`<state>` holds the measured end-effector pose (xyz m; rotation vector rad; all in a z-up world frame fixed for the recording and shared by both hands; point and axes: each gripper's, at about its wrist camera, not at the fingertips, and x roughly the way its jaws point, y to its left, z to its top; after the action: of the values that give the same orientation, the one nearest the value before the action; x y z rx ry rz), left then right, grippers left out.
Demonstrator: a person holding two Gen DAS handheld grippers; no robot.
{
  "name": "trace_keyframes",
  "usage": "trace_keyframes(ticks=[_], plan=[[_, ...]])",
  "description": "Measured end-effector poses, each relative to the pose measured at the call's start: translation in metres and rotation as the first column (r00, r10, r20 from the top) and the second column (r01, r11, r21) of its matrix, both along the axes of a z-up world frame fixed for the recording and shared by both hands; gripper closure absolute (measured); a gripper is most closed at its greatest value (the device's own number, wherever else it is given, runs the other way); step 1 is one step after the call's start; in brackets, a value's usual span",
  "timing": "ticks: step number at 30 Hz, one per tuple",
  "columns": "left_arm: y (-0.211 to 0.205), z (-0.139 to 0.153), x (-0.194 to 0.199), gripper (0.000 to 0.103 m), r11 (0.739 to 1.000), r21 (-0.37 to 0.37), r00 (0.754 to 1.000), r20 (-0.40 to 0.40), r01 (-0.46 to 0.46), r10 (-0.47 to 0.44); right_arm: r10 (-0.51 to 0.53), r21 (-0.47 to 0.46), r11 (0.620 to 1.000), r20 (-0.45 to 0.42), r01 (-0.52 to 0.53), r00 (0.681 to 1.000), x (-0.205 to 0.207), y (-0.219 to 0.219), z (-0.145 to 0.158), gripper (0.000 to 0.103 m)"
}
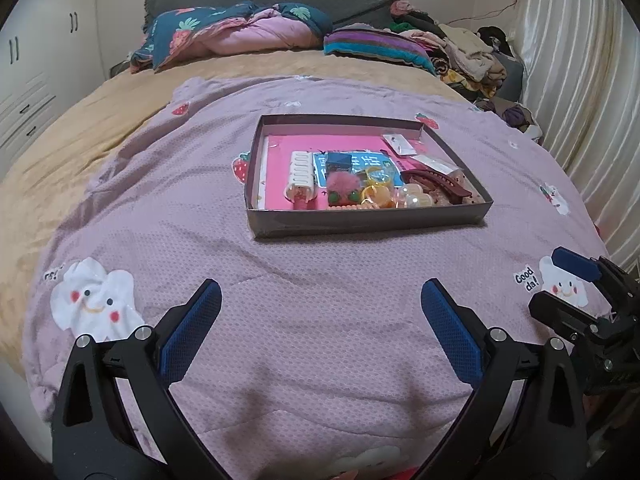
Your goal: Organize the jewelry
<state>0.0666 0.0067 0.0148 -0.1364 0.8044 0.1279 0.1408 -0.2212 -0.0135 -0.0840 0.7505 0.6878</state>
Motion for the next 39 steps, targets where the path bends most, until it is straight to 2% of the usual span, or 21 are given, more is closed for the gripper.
trace_keyframes(ticks=[39], plan=[[-0.0009,0.0005,-0.0005,0.01,1.0,-0.001,1.0,-0.015,-0.001,0.001,-0.014,0.009,1.0,-0.014,0.014,1.0,0.0,-0.006,-0.001,0.005]])
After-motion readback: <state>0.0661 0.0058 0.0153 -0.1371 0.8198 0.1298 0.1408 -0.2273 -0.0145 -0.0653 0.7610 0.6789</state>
